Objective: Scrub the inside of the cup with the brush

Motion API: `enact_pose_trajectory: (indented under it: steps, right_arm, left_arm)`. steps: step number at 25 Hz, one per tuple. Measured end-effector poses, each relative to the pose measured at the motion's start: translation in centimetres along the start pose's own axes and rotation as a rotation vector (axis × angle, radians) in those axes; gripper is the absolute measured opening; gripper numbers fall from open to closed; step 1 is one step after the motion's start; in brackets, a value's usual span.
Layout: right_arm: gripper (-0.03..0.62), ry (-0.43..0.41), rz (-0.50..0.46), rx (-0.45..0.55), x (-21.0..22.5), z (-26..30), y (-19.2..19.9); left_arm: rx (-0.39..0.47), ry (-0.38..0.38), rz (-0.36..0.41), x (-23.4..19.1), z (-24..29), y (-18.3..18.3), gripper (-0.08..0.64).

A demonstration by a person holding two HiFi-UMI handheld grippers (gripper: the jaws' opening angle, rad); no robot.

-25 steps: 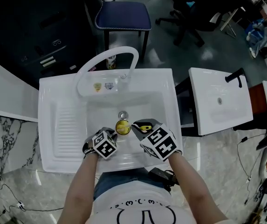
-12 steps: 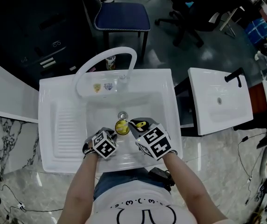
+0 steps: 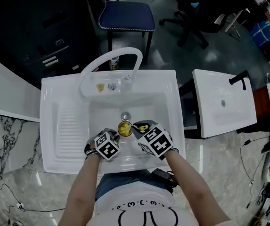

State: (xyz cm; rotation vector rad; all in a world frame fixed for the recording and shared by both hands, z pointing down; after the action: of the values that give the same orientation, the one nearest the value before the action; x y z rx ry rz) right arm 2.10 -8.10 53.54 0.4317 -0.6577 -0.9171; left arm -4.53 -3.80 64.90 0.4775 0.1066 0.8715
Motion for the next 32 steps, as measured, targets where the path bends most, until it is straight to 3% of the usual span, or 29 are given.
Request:
enact_pose_trajectory:
  steps: [5, 12, 17, 23, 32]
  right_arm:
    - [0.041, -0.046, -0.041, -0.097, -0.4, -0.6, 0.6]
    - [0.040, -0.045, -0.129, -0.045, -0.9, -3.5, -1.7]
    - [0.043, -0.056, -0.223, -0.111, -1.5, -5.1, -1.1]
    - [0.041, -0.074, -0.146, -0.100, -0.7, -3.5, 0.2]
    - [0.041, -0.062, -0.103, -0.128, 0.1, 0.1, 1.5]
  left_arm:
    - [0.006, 0.004, 0.025, 0.2, -0.1, 0.0, 0.064]
    - [0.002, 0.006, 0.020, -0.1, -0.1, 0.3, 0.064]
    - [0.006, 0.017, 0.017, -0.1, 0.0, 0.2, 0.064]
    - [0.008, 0.035, 0.031, -0.3, 0.1, 0.4, 0.066]
    - [-0.006, 0.058, 0.028, -1.0, 0.6, 0.7, 0.067]
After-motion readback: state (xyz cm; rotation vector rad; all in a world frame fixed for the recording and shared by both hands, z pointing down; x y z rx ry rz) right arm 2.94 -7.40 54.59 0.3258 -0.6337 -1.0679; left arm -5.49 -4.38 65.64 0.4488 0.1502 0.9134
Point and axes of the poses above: the fingertips, and each gripper's own axes: z forward along the fingers, x to its right, y out of its underside, the point moved 2 cm from there along -z, backward along the fingers, and after that the axes turned 13 degrees about -y, right-handed, at the moved point
